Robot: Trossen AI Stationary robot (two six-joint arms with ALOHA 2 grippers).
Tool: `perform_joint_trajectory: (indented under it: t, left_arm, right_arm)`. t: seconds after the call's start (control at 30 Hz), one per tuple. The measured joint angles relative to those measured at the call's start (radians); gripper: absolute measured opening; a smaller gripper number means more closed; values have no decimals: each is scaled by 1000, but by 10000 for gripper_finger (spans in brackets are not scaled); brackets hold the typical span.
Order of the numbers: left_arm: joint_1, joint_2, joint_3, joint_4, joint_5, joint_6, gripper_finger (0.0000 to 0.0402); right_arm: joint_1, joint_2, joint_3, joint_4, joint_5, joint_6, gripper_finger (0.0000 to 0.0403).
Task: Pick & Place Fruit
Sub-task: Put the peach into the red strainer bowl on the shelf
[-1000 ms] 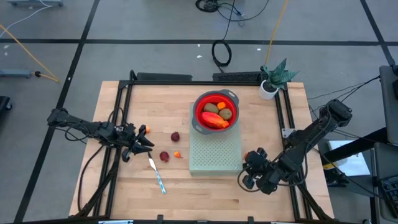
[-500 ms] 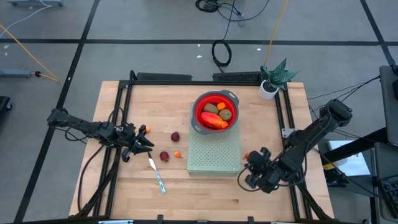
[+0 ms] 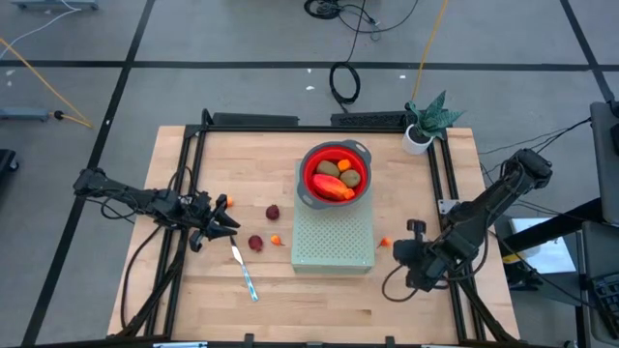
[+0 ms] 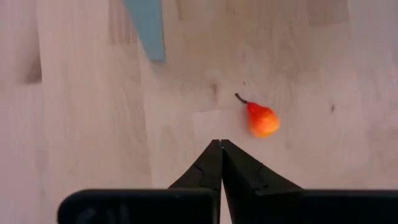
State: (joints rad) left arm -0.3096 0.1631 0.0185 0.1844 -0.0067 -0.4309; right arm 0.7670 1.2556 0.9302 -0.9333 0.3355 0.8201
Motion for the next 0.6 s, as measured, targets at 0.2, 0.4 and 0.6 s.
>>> perform_joint_trajectory:
  t: [0.2,0.4,0.6]
  left_arm:
    - [0,0,0,0,0,0,102]
    - [0,0,0,0,0,0,102]
    - [0,0,0,0,0,0,102]
  right_arm:
    - [-2,0,0,-4,0,-136,0]
    - [-2,0,-15,-4,0,-184,13]
    - [-2,0,-89,14,1,-185,66]
